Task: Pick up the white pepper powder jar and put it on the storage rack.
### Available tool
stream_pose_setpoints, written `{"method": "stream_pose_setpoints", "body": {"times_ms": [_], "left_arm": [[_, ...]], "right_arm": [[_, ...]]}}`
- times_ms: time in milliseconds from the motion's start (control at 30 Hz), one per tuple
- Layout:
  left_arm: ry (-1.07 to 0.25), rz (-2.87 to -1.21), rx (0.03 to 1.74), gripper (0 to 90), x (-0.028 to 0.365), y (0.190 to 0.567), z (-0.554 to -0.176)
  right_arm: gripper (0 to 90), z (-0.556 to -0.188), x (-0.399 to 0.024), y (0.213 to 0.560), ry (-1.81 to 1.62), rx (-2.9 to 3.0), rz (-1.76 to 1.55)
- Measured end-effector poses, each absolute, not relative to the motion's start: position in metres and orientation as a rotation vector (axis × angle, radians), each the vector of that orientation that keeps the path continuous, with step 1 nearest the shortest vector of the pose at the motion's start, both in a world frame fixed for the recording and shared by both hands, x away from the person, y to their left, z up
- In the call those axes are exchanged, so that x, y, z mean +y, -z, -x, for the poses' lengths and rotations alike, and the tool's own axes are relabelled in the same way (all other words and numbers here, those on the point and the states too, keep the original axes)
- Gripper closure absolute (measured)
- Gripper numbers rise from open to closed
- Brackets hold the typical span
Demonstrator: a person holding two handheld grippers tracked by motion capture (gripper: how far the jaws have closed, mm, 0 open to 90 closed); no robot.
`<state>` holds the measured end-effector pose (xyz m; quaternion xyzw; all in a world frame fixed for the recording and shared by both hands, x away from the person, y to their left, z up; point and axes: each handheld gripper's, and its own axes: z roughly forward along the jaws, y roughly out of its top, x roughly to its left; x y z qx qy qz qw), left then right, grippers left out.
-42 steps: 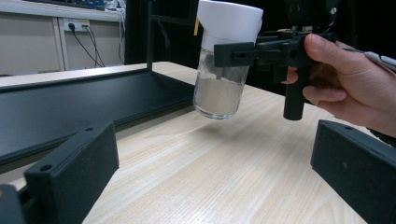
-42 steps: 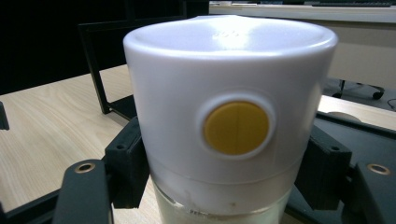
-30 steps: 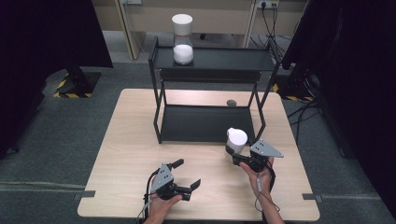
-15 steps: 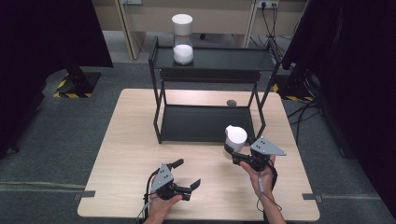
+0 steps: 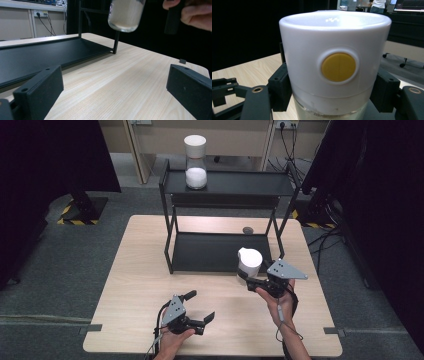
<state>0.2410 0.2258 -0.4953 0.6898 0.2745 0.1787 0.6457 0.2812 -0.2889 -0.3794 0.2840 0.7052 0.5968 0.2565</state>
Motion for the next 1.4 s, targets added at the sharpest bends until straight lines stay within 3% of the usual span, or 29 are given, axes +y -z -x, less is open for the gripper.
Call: {"method": "stream_pose_setpoints", "body": {"times_ms": [1400], "left_arm": [[-0.408, -1.574, 0.616, 0.3, 0.225, 0.495, -0.240]], "right_arm": [[30.8, -0.316, -0.266, 0.273, -1.700, 1.957, -0.666]]}}
